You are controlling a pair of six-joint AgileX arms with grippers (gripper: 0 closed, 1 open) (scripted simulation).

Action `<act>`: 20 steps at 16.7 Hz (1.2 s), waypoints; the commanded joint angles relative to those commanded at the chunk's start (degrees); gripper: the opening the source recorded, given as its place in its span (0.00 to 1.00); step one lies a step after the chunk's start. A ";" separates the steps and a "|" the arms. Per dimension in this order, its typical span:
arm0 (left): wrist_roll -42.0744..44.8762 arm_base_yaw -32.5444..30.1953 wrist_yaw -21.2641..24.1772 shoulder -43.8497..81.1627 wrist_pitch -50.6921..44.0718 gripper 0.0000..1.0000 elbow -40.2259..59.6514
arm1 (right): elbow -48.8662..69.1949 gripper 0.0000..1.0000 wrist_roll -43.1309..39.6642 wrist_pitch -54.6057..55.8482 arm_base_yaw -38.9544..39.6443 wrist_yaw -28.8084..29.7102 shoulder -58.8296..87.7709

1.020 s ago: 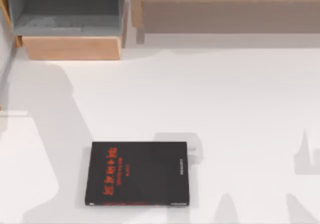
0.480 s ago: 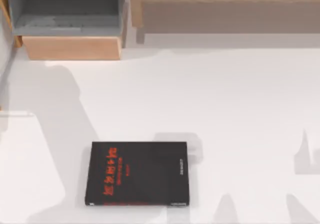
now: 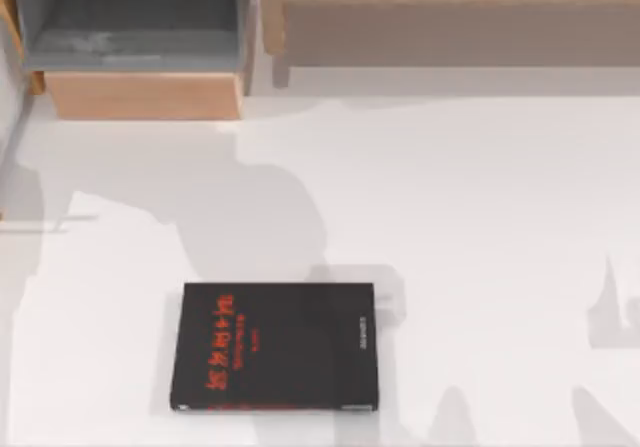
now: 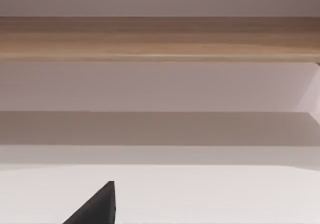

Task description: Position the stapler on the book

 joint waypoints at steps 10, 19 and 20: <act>-27.82 -28.69 -3.49 -19.02 8.60 0.00 -27.55 | 0.00 1.00 0.00 0.00 0.00 0.00 0.00; -44.82 -55.38 -4.94 -27.12 13.86 0.00 -51.28 | 0.00 1.00 0.00 0.00 0.00 0.00 0.00; -45.82 -57.15 -5.02 -27.56 14.15 0.00 -52.91 | 0.00 1.00 0.00 0.00 0.00 0.00 0.00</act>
